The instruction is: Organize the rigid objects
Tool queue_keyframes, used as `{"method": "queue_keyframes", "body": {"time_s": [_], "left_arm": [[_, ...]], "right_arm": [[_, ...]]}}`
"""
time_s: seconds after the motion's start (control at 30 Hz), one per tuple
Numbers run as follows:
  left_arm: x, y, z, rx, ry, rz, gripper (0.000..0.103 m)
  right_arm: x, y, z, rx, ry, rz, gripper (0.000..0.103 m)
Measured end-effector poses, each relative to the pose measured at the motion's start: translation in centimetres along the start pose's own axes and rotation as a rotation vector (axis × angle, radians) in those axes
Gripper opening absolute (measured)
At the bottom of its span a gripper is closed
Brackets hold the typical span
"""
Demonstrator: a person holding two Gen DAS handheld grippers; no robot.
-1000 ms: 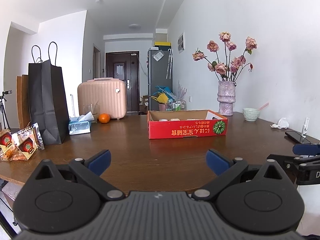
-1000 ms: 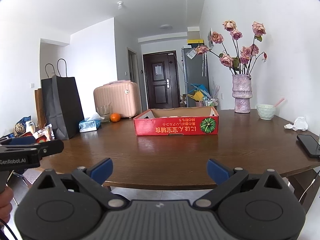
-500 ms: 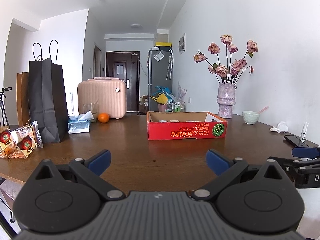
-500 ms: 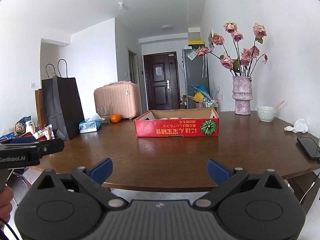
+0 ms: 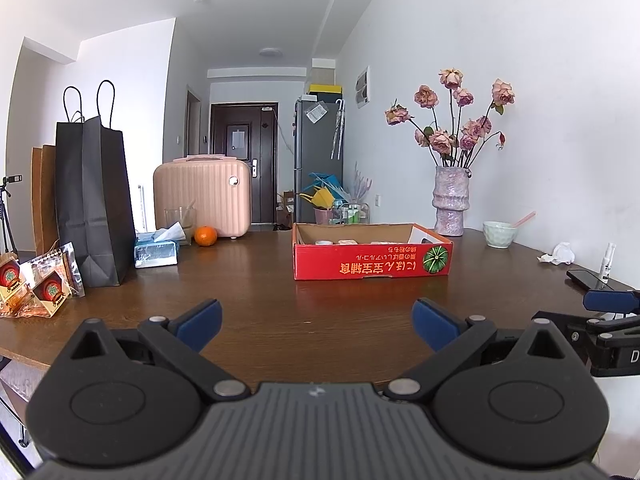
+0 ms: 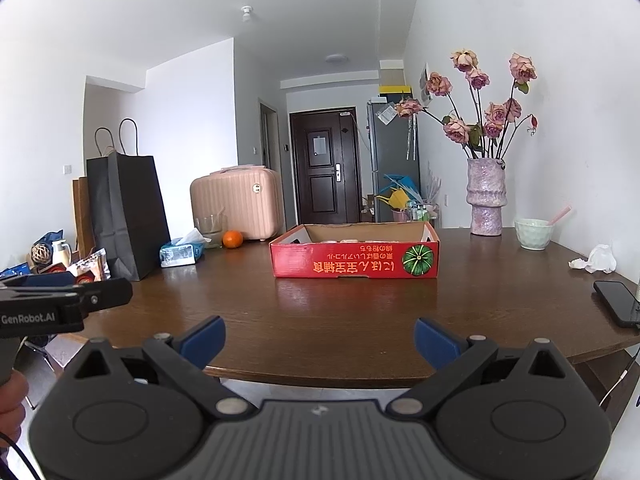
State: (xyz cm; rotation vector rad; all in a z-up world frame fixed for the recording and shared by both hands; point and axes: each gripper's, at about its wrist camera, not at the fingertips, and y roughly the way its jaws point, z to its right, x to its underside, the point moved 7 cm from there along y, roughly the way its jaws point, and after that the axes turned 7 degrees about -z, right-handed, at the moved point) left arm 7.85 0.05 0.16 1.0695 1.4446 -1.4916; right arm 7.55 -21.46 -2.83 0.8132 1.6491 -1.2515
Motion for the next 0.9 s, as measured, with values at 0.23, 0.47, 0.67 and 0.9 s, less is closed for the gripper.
{"method": "queue_keyframes", "body": {"time_s": [0.23, 0.47, 0.67, 0.9], "left_arm": [[-0.07, 0.00, 0.02, 0.001, 0.001, 0.002, 0.103], [-0.03, 0.03, -0.02, 0.002, 0.001, 0.002, 0.103], [0.04, 0.08, -0.04, 0.005, 0.004, -0.002, 0.103], [0.37, 0.33, 0.10, 0.008, 0.011, -0.012, 0.103]], "right_arm": [[-0.11, -0.06, 0.05, 0.004, 0.000, 0.003, 0.101], [-0.17, -0.02, 0.27, 0.011, 0.009, 0.001, 0.101], [-0.15, -0.06, 0.29, 0.013, 0.006, 0.005, 0.101], [-0.10, -0.02, 0.25, 0.013, 0.006, 0.004, 0.101]]}}
